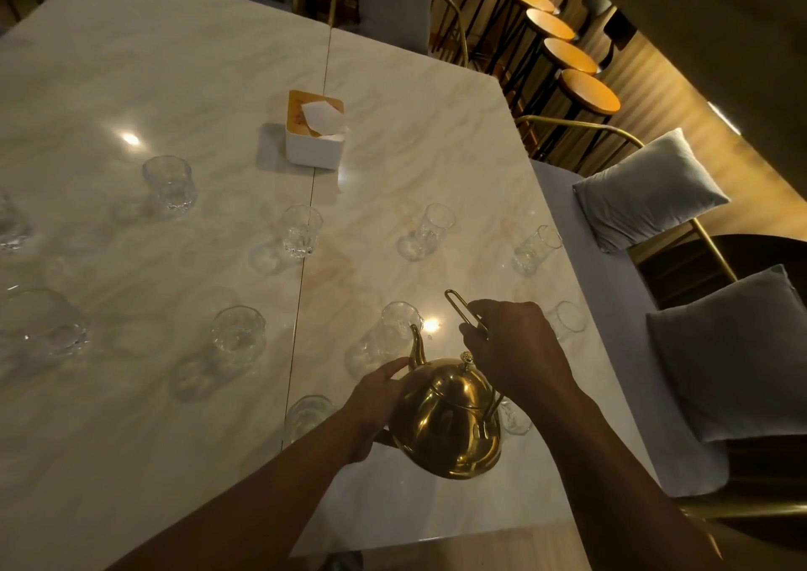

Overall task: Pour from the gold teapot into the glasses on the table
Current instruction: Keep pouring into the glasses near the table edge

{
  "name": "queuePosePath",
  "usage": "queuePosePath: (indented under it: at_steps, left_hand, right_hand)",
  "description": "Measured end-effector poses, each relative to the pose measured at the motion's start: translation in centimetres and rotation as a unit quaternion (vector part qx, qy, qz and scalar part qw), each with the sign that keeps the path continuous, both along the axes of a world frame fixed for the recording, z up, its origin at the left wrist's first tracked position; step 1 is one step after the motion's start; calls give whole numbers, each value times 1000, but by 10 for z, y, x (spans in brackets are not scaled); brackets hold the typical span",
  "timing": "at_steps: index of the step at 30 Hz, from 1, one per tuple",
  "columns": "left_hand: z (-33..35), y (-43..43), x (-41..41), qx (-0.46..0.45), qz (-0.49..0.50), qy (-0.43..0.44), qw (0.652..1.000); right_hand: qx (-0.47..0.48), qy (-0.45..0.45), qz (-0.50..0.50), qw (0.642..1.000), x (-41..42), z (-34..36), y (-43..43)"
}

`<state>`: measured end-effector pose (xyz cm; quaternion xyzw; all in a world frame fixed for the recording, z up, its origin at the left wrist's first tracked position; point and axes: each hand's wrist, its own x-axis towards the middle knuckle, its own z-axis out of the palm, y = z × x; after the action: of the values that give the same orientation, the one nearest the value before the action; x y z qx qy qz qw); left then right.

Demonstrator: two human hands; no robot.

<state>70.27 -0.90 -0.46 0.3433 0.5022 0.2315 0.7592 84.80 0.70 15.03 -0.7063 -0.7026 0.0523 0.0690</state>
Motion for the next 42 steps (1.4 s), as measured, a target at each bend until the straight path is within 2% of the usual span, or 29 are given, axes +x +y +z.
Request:
queuePosePath:
  at_steps: [28,42]
  left_hand:
    - [12,-1,-4,6,-21,-14,1000]
    - [9,1,-4,2,-13,12,1000]
  right_hand:
    - [0,1,-8,1000,-2,4,2]
    - [-2,9,-16,1000,-1,4,-7]
